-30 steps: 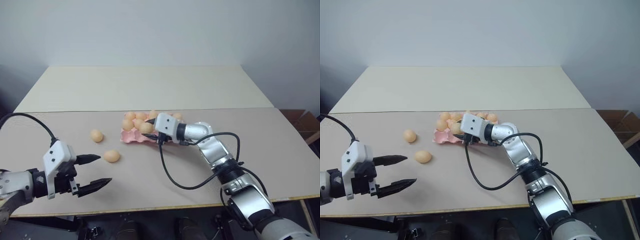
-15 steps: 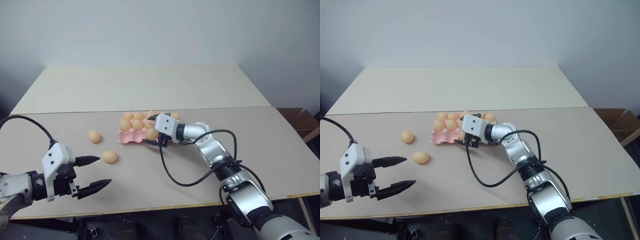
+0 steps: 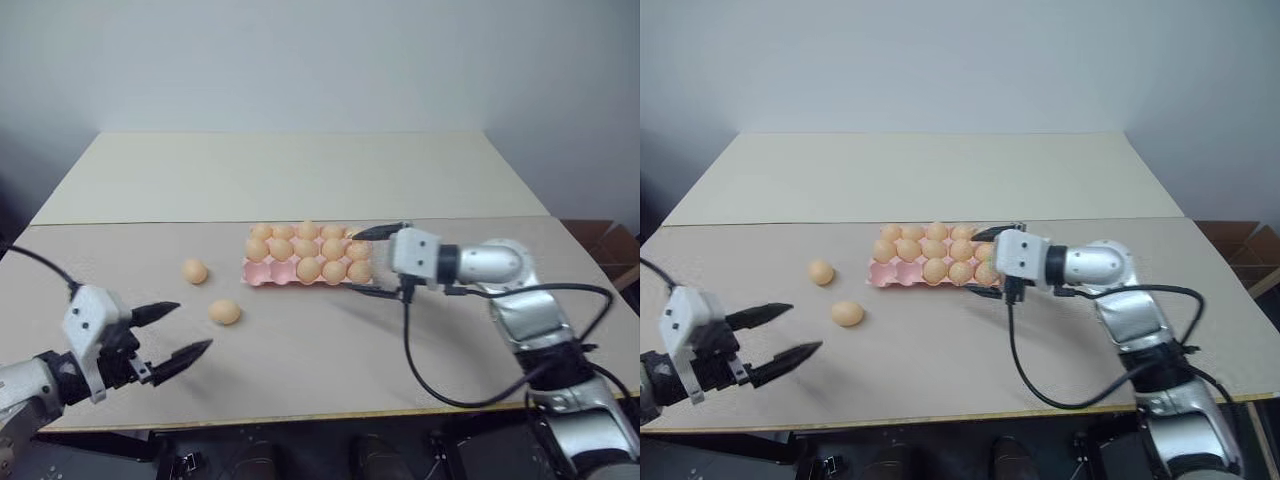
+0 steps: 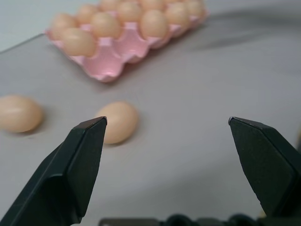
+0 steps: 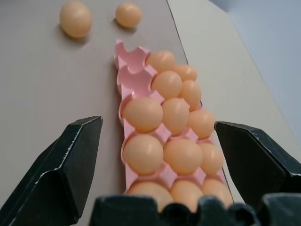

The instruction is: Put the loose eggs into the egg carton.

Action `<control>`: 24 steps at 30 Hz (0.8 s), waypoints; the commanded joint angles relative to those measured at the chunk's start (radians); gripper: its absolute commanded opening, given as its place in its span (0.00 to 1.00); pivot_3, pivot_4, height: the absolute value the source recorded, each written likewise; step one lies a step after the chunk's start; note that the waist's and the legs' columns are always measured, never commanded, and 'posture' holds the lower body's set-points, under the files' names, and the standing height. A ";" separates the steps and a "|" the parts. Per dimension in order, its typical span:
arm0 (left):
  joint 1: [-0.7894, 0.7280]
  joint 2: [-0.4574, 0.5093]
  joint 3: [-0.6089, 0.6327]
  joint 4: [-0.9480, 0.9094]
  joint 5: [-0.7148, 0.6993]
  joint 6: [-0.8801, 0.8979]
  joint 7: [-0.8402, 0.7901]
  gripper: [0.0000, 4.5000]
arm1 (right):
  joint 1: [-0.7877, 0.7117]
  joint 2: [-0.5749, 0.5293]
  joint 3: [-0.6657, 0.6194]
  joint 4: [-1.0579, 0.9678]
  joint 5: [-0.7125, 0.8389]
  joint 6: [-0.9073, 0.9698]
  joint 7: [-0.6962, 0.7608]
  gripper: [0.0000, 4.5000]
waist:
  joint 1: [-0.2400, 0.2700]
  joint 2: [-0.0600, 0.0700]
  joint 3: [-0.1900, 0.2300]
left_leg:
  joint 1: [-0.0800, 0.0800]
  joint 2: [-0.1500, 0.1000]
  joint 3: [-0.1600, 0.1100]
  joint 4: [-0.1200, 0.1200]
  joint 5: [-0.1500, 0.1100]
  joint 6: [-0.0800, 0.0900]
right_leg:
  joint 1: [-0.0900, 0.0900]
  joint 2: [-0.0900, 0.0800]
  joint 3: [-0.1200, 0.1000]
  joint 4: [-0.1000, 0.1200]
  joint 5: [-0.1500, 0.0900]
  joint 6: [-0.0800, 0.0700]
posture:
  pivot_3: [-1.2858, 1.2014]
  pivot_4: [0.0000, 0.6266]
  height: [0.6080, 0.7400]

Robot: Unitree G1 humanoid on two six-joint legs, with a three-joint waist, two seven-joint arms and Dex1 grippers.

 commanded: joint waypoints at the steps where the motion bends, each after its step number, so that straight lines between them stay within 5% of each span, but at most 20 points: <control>1: 0.035 -0.033 0.055 -0.023 0.015 0.011 0.069 1.00 | 0.053 -0.065 -0.085 -0.108 0.083 0.049 0.035 0.99 | 0.002 0.000 0.000 | 0.000 0.000 0.000 0.000 0.000 0.000 | 0.000 0.000 0.000 0.000 0.000 0.000 | 0.52 0.24 1.00; 10: 0.053 -0.057 0.013 0.025 0.050 -0.036 0.070 1.00 | 0.222 -0.286 -0.210 -0.243 0.233 0.091 0.179 0.99 | 0.009 -0.001 0.000 | 0.000 -0.002 0.000 0.001 0.000 0.000 | 0.001 -0.003 0.000 -0.001 -0.001 0.000 | 0.52 0.24 1.00; 24: -0.277 -0.089 -0.336 0.247 0.174 -0.102 0.105 1.00 | 0.294 -0.300 -0.211 -0.299 0.190 0.114 0.084 0.99 | 0.021 -0.001 0.000 | 0.000 -0.002 0.000 0.001 0.000 0.000 | 0.002 -0.002 0.000 -0.001 -0.001 0.000 | 0.52 0.24 1.00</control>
